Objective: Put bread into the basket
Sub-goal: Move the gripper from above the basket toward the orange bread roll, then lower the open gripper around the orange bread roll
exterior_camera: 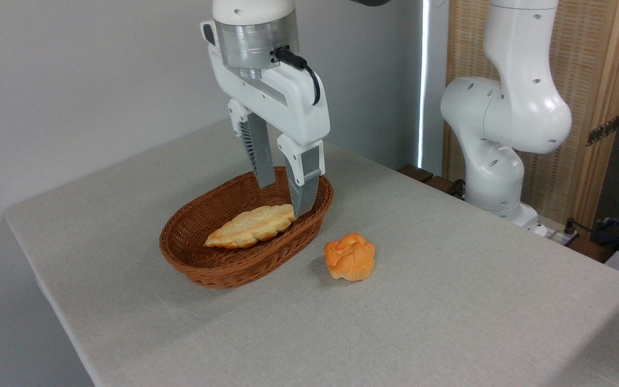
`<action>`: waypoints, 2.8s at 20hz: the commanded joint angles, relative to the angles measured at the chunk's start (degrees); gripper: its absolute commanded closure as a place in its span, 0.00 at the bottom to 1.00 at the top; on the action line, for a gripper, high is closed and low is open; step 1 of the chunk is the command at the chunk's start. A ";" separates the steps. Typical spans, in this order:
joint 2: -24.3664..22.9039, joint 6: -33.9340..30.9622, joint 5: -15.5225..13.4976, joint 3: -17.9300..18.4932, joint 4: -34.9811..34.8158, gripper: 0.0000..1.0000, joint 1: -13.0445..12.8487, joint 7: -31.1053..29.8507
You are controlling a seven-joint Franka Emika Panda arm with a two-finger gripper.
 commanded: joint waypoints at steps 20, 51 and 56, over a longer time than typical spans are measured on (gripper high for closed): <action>-6.72 0.53 12.24 0.39 -18.81 0.00 -8.87 39.13; -1.45 8.53 20.58 0.39 -25.24 0.00 -12.47 38.69; -0.04 10.12 22.34 0.48 -25.15 0.00 -12.47 38.60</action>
